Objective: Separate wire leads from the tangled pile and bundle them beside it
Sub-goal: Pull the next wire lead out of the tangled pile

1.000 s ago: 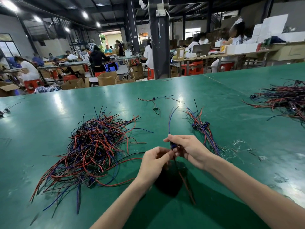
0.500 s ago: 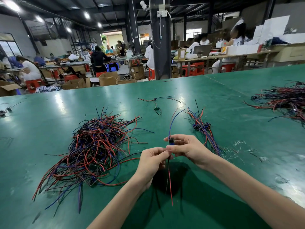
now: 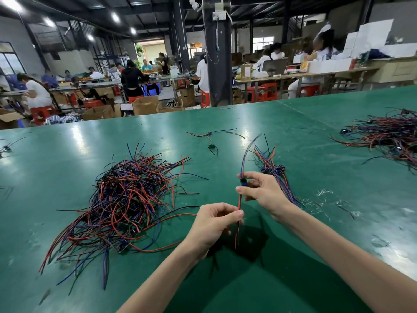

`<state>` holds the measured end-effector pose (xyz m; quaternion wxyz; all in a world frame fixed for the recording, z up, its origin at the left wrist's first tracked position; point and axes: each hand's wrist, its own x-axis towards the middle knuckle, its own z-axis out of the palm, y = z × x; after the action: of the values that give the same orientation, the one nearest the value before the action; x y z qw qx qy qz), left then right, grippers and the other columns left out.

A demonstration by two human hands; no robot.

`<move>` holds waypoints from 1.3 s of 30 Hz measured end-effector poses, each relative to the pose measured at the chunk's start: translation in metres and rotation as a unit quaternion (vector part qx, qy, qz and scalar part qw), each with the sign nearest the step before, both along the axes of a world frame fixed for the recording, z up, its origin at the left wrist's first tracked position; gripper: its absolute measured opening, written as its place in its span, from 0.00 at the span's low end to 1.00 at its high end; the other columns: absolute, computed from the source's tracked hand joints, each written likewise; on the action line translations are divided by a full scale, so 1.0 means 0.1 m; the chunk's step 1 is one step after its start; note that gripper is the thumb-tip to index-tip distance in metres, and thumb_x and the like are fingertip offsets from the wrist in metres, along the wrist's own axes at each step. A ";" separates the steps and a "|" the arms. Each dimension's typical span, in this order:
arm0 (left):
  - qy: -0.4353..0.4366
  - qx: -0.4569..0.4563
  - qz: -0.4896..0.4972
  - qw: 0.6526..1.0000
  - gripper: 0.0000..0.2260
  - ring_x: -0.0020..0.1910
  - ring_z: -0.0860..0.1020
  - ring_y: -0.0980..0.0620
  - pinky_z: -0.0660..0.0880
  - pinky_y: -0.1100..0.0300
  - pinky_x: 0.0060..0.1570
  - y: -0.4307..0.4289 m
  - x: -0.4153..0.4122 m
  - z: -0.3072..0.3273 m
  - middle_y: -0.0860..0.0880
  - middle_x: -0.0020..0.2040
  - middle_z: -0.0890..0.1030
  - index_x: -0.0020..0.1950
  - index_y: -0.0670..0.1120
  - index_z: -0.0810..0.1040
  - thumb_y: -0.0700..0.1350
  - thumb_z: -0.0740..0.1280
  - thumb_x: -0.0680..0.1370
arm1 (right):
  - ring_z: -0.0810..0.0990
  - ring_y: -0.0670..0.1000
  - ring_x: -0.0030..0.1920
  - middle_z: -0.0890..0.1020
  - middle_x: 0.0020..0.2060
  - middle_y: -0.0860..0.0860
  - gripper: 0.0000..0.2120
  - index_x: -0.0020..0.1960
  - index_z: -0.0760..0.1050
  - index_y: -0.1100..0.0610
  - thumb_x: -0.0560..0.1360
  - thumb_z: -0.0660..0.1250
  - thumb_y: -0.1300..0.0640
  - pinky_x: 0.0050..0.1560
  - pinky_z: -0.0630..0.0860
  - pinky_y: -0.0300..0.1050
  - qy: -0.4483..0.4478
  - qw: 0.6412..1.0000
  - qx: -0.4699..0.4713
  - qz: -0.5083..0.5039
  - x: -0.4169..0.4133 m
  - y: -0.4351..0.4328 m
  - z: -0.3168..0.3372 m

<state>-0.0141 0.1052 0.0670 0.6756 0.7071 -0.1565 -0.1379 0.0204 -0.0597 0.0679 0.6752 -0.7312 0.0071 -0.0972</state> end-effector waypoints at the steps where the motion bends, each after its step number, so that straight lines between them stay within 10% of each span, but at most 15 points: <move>1: -0.007 -0.005 -0.009 1.000 0.03 0.27 0.74 0.62 0.68 0.70 0.28 -0.01 -0.02 0.02 0.52 0.31 0.81 0.40 0.43 0.81 0.38 0.70 0.74 | 0.75 0.48 0.32 0.78 0.34 0.53 0.15 0.56 0.77 0.62 0.70 0.71 0.70 0.32 0.76 0.37 -0.001 1.000 0.007 -0.015 0.02 -0.04 -0.01; 29: -0.085 0.057 -0.108 0.989 0.06 0.33 0.76 0.63 0.70 0.71 0.38 0.00 -0.10 0.08 0.56 0.32 0.81 0.46 0.46 0.80 0.36 0.66 0.77 | 0.78 0.46 0.35 0.80 0.36 0.49 0.13 0.53 0.77 0.61 0.69 0.73 0.68 0.29 0.72 0.34 0.026 0.993 0.054 -0.104 0.14 -0.27 0.05; 39: 0.054 0.109 0.000 0.993 0.05 0.27 0.74 0.62 0.67 0.68 0.23 0.08 0.02 0.07 0.51 0.32 0.82 0.40 0.44 0.82 0.38 0.69 0.75 | 0.77 0.46 0.37 0.81 0.37 0.49 0.13 0.52 0.78 0.61 0.69 0.74 0.66 0.28 0.70 0.32 0.018 0.987 0.085 -0.137 0.13 -0.29 0.12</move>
<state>-0.0119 0.1136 0.0745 0.6023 0.7678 -0.1037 -0.1920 0.0330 -0.0888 0.0796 0.7149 -0.6648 0.1279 -0.1749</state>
